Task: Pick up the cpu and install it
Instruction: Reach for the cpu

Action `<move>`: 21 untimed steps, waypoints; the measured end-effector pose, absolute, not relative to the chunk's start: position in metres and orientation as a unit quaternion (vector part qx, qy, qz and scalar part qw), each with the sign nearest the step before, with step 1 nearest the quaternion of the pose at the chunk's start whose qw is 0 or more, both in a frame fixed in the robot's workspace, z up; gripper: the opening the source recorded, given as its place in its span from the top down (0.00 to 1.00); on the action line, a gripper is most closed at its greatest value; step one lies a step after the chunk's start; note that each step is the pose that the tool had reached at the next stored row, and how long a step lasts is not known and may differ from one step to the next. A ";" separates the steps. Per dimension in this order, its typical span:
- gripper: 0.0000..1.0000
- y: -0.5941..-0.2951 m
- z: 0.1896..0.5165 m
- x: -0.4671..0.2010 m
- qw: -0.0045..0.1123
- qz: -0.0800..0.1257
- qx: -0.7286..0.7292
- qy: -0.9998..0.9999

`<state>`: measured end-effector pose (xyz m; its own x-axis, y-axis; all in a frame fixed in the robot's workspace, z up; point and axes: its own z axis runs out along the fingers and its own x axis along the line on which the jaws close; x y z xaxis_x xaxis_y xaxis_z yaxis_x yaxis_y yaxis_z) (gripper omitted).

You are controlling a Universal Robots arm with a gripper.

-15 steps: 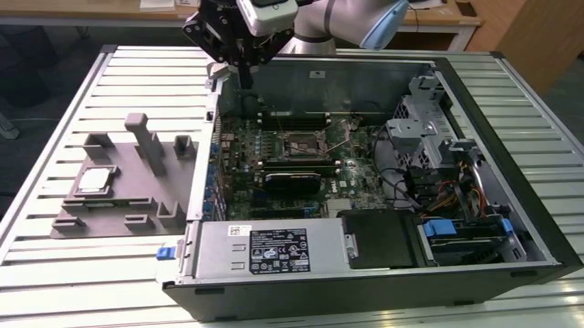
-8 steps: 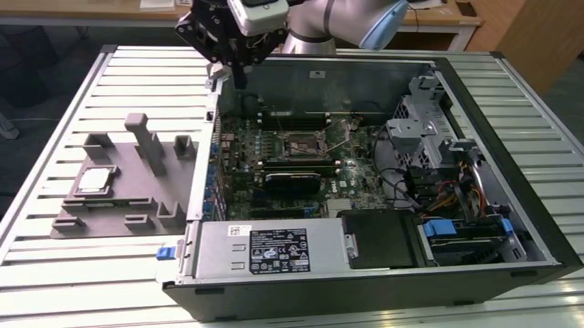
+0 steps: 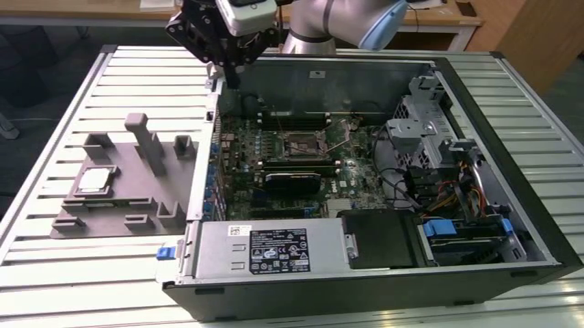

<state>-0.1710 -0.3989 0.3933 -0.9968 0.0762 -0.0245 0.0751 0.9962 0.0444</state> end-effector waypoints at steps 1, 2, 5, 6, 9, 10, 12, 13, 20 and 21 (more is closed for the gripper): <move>0.89 -0.399 0.393 -0.172 0.013 0.022 0.038 0.999; 0.89 -0.399 0.393 -0.173 0.013 0.022 0.038 0.999; 0.89 -0.399 0.393 -0.177 0.013 0.022 0.038 0.999; 0.89 -0.399 0.393 -0.179 0.013 0.022 0.038 0.999; 0.89 -0.399 0.393 -0.183 0.013 0.022 0.038 0.999; 0.89 -0.399 0.393 -0.185 0.013 0.022 0.038 0.999; 0.89 -0.399 0.393 -0.187 0.013 0.022 0.038 0.999; 0.89 -0.399 0.393 -0.188 0.013 0.022 0.038 0.999; 0.89 -0.399 0.393 -0.195 0.013 0.022 0.038 0.999; 0.89 -0.399 0.393 -0.196 0.013 0.022 0.038 0.999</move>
